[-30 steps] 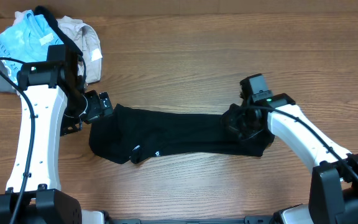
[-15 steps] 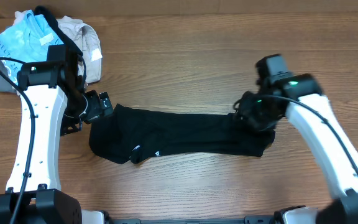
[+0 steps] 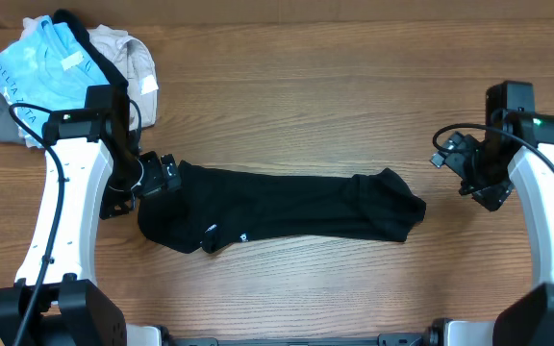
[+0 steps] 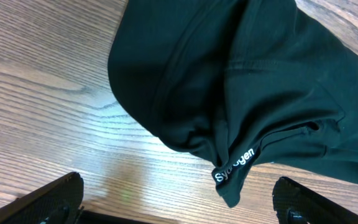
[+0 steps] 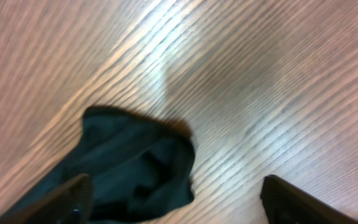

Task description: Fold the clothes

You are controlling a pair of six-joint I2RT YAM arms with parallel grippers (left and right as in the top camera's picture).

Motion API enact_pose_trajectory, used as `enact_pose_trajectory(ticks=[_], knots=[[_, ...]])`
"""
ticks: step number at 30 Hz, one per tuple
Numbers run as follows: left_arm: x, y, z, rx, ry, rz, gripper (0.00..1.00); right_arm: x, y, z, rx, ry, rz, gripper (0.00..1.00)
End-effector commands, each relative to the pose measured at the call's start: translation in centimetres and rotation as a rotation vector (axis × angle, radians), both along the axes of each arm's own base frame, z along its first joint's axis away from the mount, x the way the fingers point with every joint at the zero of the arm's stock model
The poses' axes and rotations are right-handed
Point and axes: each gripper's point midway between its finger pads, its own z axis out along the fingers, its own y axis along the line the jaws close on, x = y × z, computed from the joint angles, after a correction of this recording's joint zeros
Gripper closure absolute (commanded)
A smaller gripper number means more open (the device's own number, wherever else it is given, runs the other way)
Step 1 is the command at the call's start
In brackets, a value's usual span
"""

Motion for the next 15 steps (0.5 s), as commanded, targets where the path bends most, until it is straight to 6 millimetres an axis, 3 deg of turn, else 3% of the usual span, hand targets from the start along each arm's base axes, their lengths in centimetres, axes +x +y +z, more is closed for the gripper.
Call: enact_pose_trajectory(ticks=[1, 3, 5, 10, 15], knots=[[0.0, -0.3, 0.3, -0.014, -0.017, -0.024, 0.0, -0.9, 0.3, -2.7, 0.027, 0.059, 0.01, 0.23], [-0.1, -0.3, 0.3, -0.013, -0.015, -0.024, 0.0, -1.2, 0.5, -4.2, 0.04, 0.075, 0.011, 0.3], [-0.1, -0.3, 0.3, -0.013, -0.015, -0.024, 0.0, -1.4, 0.9, -5.5, 0.059, 0.078, 0.013, 0.31], [-0.1, -0.3, 0.3, -0.013, -0.015, -0.024, 0.0, -1.9, 2.9, -7.9, 0.17, 0.074, 0.063, 0.21], [-0.1, -0.3, 0.3, -0.013, -0.015, -0.024, 0.0, -2.5, 3.7, -9.5, 0.214, 0.077, 0.065, 0.2]])
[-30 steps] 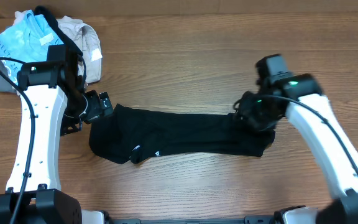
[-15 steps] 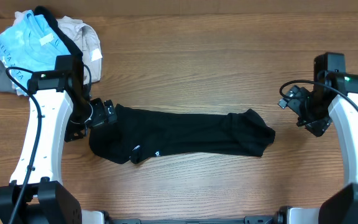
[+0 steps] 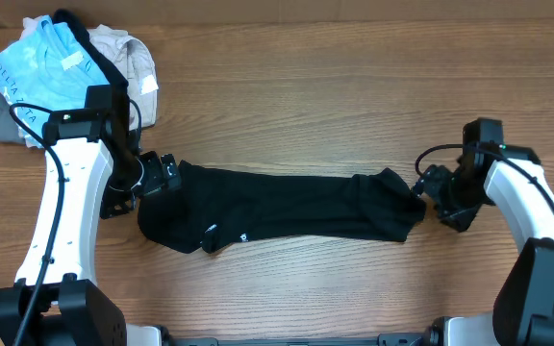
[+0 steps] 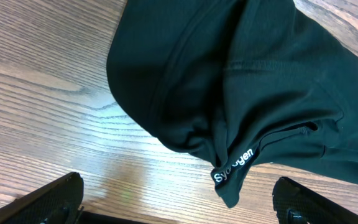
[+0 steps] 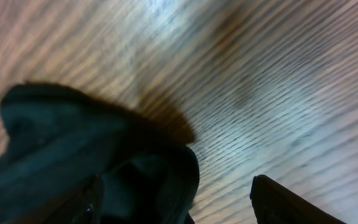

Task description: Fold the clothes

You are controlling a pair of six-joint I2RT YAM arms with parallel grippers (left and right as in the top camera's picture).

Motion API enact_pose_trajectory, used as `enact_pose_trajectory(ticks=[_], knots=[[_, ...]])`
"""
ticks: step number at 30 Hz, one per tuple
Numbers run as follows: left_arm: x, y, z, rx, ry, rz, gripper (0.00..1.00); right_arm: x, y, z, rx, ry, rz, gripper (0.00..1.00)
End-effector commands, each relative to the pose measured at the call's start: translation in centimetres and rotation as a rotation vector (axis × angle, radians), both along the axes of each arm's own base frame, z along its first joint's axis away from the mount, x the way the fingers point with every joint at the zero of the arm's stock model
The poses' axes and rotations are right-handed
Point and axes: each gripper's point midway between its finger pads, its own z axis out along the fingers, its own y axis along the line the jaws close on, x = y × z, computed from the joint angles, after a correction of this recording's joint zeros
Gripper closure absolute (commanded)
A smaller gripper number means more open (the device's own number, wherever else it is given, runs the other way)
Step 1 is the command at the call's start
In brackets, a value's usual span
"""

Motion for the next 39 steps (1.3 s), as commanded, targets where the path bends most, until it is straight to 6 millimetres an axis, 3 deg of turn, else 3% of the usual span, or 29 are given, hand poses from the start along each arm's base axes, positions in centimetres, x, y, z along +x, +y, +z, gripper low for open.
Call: enact_pose_trajectory(ticks=[1, 10, 14, 21, 26, 30, 34, 39], knots=[[-0.1, -0.3, 0.3, -0.011, -0.014, -0.024, 0.0, -0.6, 1.3, -0.9, 0.073, 0.005, 0.015, 0.2], [-0.1, -0.3, 0.3, -0.01, -0.013, -0.024, 0.0, -0.4, 3.4, -2.0, 0.193, -0.046, 0.018, 0.21], [-0.1, -0.3, 0.3, -0.01, -0.013, -0.024, 0.0, -0.2, 3.5, -2.0, 0.198, -0.055, 0.013, 0.26], [-0.1, -0.3, 0.3, -0.01, -0.014, -0.024, 0.0, 0.5, 3.2, -2.0, 0.187, -0.084, 0.016, 0.5], [-0.1, -0.3, 0.3, -0.01, -0.014, -0.025, 0.0, 0.8, 1.7, -1.9, 0.096, -0.082, 0.012, 0.51], [-0.1, -0.3, 0.3, -0.01, -0.014, -0.024, 0.0, 1.4, 0.3, -0.6, 0.021, -0.072, 0.024, 0.51], [0.0, -0.3, 0.3, -0.01, -0.017, -0.024, 0.0, 2.3, 0.3, 0.7, 0.021, -0.091, 0.058, 0.5], [-0.1, -0.3, 0.3, -0.01, -0.016, -0.024, 0.0, 1.6, 0.5, 0.7, 0.035, -0.065, 0.056, 0.5]])
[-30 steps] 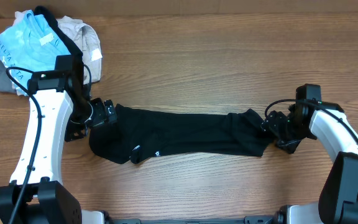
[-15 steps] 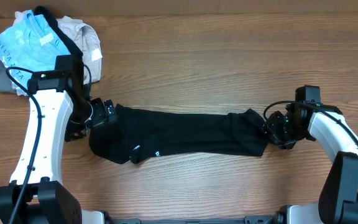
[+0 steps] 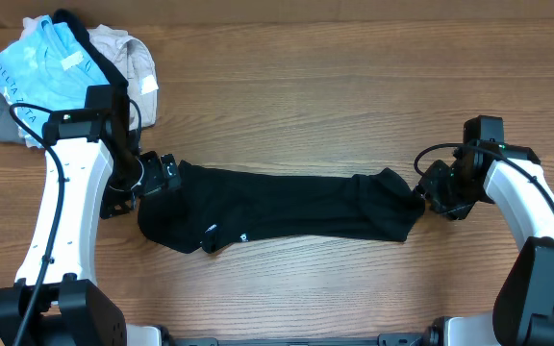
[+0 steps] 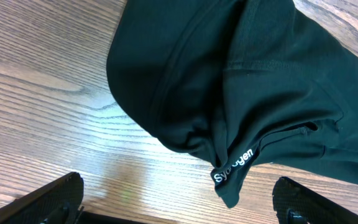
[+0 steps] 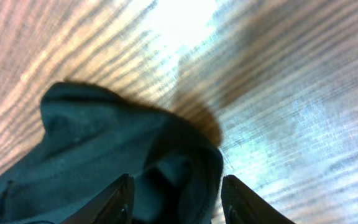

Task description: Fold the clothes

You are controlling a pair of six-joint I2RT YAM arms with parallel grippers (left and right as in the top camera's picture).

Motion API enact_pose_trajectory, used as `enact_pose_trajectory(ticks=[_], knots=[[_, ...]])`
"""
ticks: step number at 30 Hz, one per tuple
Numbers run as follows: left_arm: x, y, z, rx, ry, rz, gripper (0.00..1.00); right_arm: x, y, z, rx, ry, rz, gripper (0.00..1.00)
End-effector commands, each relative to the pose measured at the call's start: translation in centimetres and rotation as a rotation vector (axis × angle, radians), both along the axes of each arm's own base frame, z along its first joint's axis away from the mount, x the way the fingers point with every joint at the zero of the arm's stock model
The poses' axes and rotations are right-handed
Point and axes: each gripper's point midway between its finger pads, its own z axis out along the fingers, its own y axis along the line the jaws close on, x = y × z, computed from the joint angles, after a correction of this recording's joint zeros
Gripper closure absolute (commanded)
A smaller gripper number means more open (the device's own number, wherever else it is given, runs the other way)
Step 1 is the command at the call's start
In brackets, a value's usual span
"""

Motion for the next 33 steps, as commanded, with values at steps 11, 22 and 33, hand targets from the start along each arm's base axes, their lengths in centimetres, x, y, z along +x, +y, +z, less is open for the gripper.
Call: enact_pose_trajectory(ticks=[11, 22, 33], knots=[[-0.1, -0.3, 0.3, -0.01, -0.015, -0.024, 0.0, -2.6, 2.4, -1.7, 0.132, 0.07, -0.024, 0.48], [-0.1, -0.3, 0.3, -0.01, -0.014, -0.024, 0.0, -1.5, 3.3, -1.5, 0.193, 0.016, -0.014, 0.51], [-0.1, -0.3, 0.3, -0.01, -0.014, -0.024, 0.0, -0.6, 1.7, -1.1, 0.098, -0.002, -0.006, 0.55]])
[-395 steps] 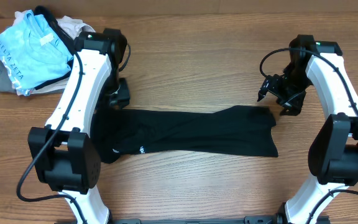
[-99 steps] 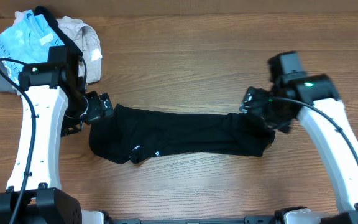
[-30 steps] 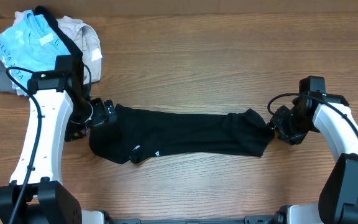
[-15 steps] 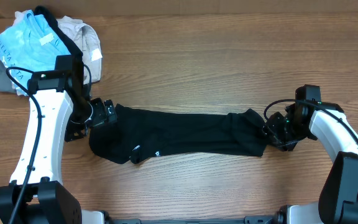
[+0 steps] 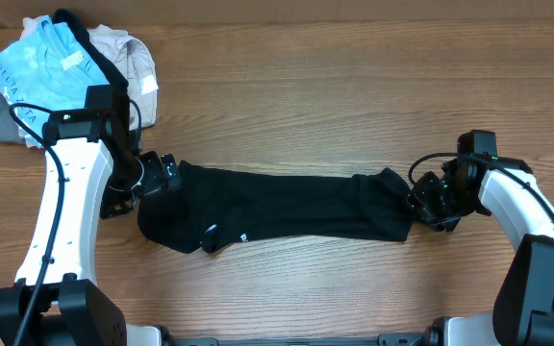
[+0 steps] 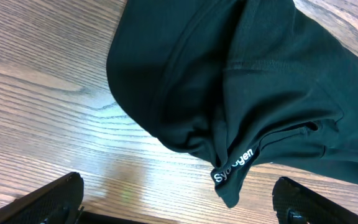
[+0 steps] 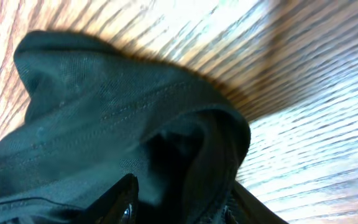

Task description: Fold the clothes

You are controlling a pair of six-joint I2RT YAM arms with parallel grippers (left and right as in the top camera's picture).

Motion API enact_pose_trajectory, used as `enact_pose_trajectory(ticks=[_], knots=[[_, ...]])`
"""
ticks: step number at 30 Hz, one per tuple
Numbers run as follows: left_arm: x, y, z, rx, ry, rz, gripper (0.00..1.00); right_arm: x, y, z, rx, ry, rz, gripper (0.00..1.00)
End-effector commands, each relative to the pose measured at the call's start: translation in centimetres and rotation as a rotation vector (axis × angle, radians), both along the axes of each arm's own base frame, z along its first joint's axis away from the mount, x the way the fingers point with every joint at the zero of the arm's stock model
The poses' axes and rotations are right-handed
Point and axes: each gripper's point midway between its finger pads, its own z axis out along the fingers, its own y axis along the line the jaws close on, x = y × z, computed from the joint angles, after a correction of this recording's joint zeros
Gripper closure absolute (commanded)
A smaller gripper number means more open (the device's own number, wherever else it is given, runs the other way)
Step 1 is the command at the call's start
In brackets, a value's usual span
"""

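A long black garment (image 5: 287,210) lies stretched left to right across the wooden table (image 5: 306,106). My left gripper (image 5: 158,177) hovers at its left end, open. In the left wrist view the left gripper (image 6: 180,208) has fingertips (image 6: 58,198) far apart, over bare wood. The garment's bunched waistband (image 6: 229,93) and white-lettered tab (image 6: 234,167) lie just ahead. My right gripper (image 5: 427,200) is at the garment's right end. In the right wrist view the right gripper (image 7: 185,208) is open, jaws narrowed astride the folded hem (image 7: 135,106), with cloth filling the gap.
A heap of other clothes, light blue (image 5: 41,72) and beige (image 5: 128,58), sits at the back left corner, close behind my left arm (image 5: 65,211). The right arm (image 5: 537,211) reaches in from the right edge.
My right gripper has moved a little left and nearer onto the garment's right end, and the hem now fills the space between its fingers. Left gripper and garment are unchanged.
My right gripper first stood wide open well to the right of the garment. It then was at the garment's right tip, still wide. Later its jaws had narrowed at the hem, and now they straddle it. The left gripper has stayed open at the left end throughout.
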Motion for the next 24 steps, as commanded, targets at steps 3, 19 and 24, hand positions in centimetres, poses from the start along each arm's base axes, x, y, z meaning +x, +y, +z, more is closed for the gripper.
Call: enact_pose_trajectory(ticks=[3, 19, 24], knots=[[-0.1, -0.3, 0.3, -0.01, -0.016, -0.024, 0.0, 1.1, -1.3, 0.3, -0.074, -0.037, 0.02, 0.54], [0.0, -0.2, 0.3, -0.009, -0.017, -0.024, 0.0, 2.3, -1.6, 0.6, -0.092, -0.089, 0.043, 0.94], [0.0, -0.2, 0.3, -0.009, -0.016, -0.024, 0.0, 3.0, -1.7, 1.5, -0.099, -0.111, 0.074, 0.96]])
